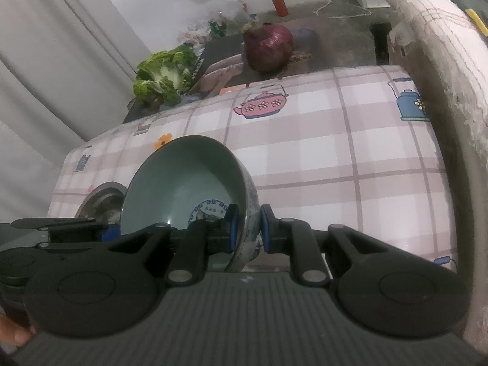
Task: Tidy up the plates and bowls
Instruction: 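Carry the green bowl with both tools over the large steel bowl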
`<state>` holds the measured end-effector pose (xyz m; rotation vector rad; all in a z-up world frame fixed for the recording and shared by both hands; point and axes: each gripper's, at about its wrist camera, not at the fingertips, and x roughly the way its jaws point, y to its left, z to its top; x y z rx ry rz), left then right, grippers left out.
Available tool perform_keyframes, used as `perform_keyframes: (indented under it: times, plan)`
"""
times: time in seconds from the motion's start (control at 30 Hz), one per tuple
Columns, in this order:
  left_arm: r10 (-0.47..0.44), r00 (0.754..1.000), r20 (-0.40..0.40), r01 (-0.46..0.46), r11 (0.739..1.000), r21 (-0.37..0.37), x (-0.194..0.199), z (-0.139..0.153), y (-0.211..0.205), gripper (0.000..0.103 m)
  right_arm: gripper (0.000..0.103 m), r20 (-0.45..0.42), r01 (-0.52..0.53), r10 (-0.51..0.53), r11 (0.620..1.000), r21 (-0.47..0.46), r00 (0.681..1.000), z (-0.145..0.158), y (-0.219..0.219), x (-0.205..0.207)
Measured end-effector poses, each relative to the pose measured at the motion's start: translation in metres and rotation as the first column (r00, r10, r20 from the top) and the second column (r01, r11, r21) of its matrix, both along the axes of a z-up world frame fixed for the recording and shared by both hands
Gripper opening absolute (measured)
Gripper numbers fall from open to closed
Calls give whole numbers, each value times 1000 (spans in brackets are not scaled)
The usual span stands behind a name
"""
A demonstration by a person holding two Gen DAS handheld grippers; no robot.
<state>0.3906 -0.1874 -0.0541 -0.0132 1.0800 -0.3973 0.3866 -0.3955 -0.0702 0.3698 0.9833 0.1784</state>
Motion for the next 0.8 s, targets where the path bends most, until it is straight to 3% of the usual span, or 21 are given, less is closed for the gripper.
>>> perform_keyframes:
  times: [0.8]
  plan:
    - [56,998,38,-55,998,-22,-21,36,47,23,15,42,-45,45,999,-3,998,40,45,-9]
